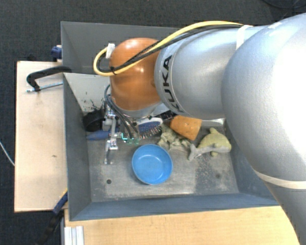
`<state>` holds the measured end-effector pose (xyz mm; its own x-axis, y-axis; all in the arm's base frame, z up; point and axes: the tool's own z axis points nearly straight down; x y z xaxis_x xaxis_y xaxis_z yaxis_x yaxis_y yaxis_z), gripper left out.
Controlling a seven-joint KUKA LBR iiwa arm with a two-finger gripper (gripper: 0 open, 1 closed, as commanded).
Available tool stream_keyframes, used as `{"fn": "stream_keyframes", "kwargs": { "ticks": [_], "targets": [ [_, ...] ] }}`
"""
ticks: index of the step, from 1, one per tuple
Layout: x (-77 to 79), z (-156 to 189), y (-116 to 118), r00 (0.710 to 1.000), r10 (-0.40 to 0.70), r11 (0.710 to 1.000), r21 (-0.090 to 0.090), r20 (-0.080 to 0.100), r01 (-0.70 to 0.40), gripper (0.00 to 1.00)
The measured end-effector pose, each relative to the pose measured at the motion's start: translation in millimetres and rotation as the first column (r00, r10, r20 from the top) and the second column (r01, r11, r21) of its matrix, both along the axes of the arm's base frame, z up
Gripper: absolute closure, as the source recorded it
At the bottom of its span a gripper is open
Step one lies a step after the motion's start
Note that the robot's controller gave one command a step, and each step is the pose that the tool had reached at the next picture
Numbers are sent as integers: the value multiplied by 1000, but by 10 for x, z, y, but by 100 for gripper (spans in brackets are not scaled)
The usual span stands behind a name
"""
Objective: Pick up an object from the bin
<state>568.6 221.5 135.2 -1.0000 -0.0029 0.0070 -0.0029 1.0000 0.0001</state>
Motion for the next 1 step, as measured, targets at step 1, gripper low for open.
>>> {"fn": "stream_keyframes", "kwargs": {
  "ticks": [1],
  "targets": [
    [255,-482,-232,999,10,1000,15,31,-11,0]
  ]
}}
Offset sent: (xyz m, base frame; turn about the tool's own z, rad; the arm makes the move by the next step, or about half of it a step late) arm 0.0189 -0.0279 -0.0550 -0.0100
